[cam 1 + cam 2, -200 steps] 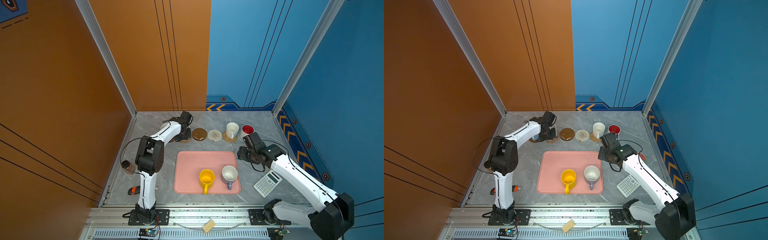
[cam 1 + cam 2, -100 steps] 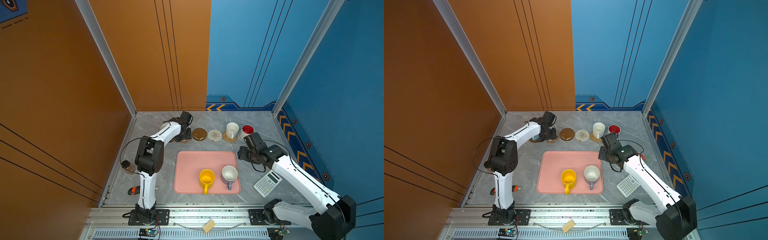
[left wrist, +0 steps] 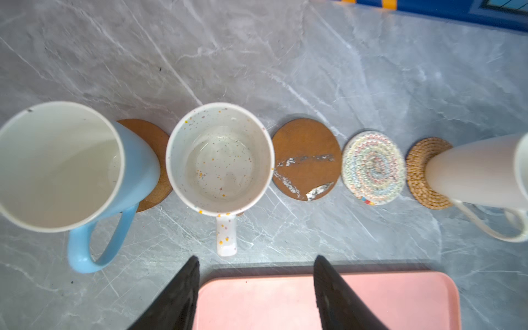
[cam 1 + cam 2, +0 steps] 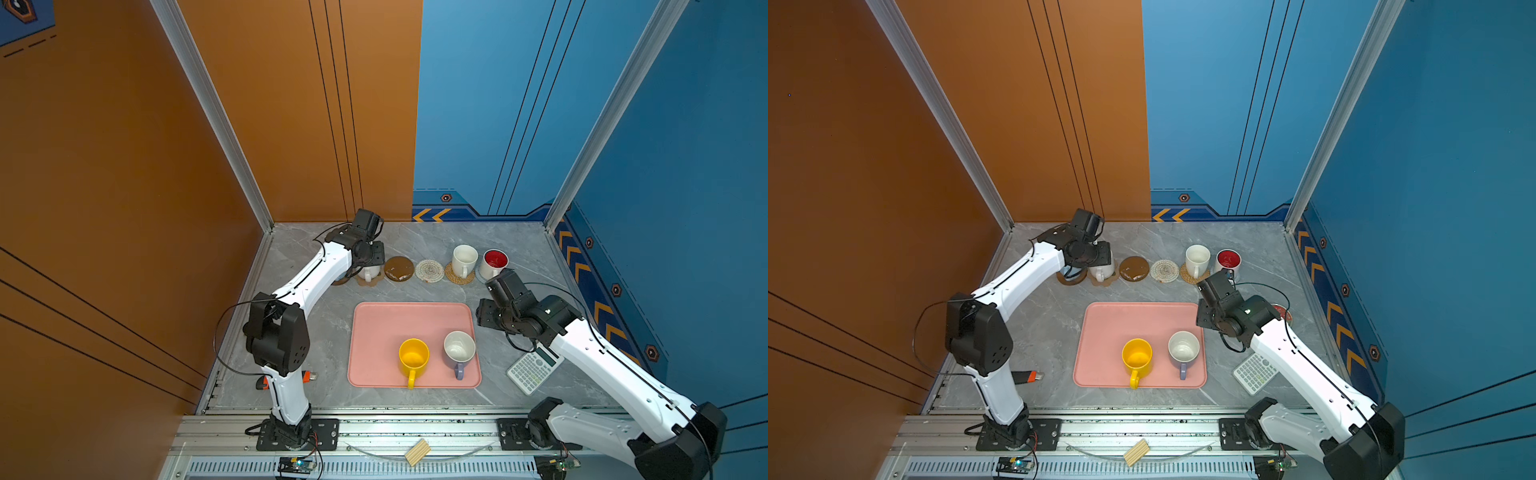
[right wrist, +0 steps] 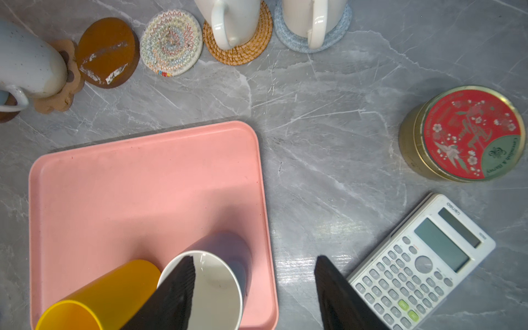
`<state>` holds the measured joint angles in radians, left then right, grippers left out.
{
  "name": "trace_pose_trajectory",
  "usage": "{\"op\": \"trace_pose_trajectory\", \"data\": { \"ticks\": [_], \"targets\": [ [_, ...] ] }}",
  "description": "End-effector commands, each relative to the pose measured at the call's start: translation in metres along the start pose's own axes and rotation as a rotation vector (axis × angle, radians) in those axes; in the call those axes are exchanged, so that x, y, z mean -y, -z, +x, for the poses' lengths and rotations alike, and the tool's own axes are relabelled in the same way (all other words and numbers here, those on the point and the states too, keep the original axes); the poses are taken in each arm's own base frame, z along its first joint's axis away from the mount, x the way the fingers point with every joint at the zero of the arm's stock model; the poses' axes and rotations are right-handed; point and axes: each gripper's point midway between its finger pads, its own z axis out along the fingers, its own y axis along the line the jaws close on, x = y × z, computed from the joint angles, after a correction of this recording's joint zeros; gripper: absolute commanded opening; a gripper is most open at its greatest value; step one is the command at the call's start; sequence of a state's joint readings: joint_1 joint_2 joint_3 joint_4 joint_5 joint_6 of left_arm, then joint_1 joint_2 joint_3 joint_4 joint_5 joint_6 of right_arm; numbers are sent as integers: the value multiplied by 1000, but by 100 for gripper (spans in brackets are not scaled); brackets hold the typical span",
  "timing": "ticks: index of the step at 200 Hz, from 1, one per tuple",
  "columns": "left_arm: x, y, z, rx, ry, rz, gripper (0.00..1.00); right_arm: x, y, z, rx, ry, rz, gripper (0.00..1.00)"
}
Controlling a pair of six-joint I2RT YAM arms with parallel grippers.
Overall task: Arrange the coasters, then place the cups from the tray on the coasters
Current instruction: 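Set the speckled mug on the cork coaster while the right moves to the lilac mug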
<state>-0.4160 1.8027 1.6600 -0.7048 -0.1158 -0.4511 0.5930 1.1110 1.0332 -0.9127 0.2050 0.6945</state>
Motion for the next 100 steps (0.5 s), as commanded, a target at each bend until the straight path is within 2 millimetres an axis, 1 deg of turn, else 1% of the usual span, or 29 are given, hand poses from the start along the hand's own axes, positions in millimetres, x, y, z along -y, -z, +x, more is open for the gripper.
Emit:
{"op": "trace_pose_trajectory", "data": {
  "ticks": [1, 19, 21, 25, 52, 84, 100],
  "targets": [
    [0, 22, 2, 37, -40, -17, 65, 5, 9, 11, 4, 1, 31, 65],
    [3, 39, 4, 65, -54, -9, 66, 0, 13, 19, 12, 1, 14, 65],
    [3, 40, 4, 68, -57, -8, 66, -4, 14, 22, 10, 17, 0, 65],
    [4, 44, 5, 73, -59, -6, 66, -7, 16, 26, 9, 23, -11, 65],
    [12, 64, 9, 114, -76, 24, 65, -19, 24, 40, 18, 28, -55, 65],
    [21, 81, 17, 139, -104, 50, 65, -26, 25, 61, 1, 46, -62, 64],
    [24, 88, 22, 152, -119, 54, 65, -29, 24, 75, -23, 46, -54, 63]
  ]
}}
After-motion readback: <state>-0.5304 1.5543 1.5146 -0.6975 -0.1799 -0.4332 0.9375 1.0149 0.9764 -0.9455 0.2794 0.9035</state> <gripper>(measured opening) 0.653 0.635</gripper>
